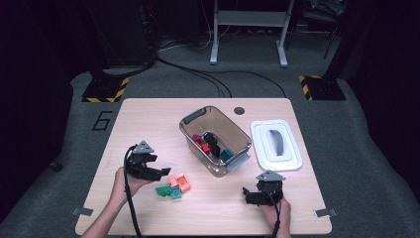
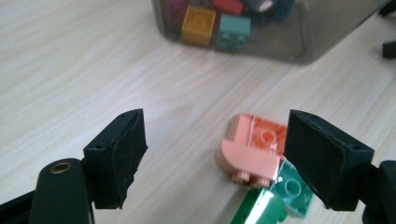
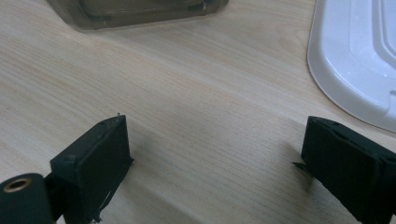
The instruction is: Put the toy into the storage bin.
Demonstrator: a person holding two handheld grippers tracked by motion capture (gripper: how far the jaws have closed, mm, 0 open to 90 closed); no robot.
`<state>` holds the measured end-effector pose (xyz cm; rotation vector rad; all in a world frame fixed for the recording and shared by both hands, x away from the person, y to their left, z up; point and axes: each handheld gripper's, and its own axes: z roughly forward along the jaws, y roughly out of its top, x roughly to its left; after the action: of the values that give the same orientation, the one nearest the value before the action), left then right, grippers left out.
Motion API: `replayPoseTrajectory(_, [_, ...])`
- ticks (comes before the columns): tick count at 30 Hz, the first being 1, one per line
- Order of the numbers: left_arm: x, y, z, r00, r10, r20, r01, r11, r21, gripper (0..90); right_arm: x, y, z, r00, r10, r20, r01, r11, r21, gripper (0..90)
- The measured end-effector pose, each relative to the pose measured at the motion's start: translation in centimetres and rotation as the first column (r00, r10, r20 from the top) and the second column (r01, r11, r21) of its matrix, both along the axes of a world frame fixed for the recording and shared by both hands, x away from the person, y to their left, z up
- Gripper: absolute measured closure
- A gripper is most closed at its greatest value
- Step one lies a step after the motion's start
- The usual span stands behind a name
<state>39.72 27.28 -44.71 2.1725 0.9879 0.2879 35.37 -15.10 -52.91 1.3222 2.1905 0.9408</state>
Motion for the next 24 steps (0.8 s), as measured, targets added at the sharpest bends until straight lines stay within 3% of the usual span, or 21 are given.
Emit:
replayPoseTrajectory(5, [-1.0,0.1,-1.5,0.9998,-0.012,-0.017,0.013,0.9994,0.032,20.9,0.0,0.0,0.0,1.0,-0.001,-0.001,0.001,1.0,0.001,7.1])
replayPoseTrajectory(14, [-2.4,-0.4,-2.8,0.9938,-0.107,-0.033,0.109,0.9909,0.079,35.2,0.0,0.0,0.0,1.0,-0.001,0.0,0.001,1.0,0.001,7.1])
replayPoseTrajectory(19, [-2.7,-1.4,-3.0,0.9843,-0.168,-0.053,0.173,0.9784,0.113,41.2,0.0,0.0,0.0,1.0,-0.001,0.0,0.001,1.0,0.0,7.1])
replayPoseTrajectory(24, [-3.0,-2.3,-3.4,0.971,-0.227,-0.076,0.237,0.9539,0.184,51.4,0.0,0.0,0.0,1.0,-0.001,0.0,0.001,1.0,0.001,7.1])
